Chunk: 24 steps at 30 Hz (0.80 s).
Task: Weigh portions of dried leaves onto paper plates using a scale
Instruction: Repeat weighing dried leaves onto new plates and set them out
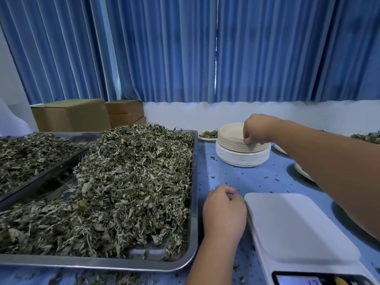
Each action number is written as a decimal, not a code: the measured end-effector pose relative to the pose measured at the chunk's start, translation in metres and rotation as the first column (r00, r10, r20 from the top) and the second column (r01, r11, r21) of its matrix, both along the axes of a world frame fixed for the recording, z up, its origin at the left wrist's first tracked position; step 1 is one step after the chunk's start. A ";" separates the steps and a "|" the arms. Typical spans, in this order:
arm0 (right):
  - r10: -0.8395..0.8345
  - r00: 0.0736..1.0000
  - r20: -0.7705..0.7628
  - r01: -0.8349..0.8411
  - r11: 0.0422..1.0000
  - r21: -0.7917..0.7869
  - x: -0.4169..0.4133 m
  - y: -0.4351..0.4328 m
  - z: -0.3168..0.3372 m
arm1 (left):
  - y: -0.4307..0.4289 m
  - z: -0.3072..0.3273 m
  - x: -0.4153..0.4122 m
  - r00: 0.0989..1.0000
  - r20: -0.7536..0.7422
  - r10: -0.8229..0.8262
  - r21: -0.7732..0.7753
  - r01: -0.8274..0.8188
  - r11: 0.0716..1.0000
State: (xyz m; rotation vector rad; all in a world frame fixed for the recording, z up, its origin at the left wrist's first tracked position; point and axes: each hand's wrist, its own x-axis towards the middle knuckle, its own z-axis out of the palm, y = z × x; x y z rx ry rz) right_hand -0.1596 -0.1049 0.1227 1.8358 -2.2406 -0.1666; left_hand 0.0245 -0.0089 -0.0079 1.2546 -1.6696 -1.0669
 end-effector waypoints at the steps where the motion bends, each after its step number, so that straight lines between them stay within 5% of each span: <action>1: -0.002 1.000 -0.003 0.002 1.000 0.000 0.000 0.000 0.000 | 0.000 0.000 0.000 1.000 0.000 -0.002 0.002 0.002 1.000; 14: 0.026 0.983 -0.184 -0.023 1.000 0.018 0.002 -0.008 -0.003 | 0.000 0.003 0.002 0.999 -0.042 -0.008 0.034 0.010 0.999; 20: 0.047 0.898 -0.438 -0.121 0.982 -0.145 -0.004 -0.008 -0.008 | 0.000 0.003 0.001 0.999 -0.047 -0.019 0.036 0.021 0.999; 24: -0.025 0.933 -0.358 -0.078 0.959 -0.272 -0.009 -0.006 -0.019 | 0.001 0.002 0.001 0.999 -0.041 -0.023 0.033 0.025 0.999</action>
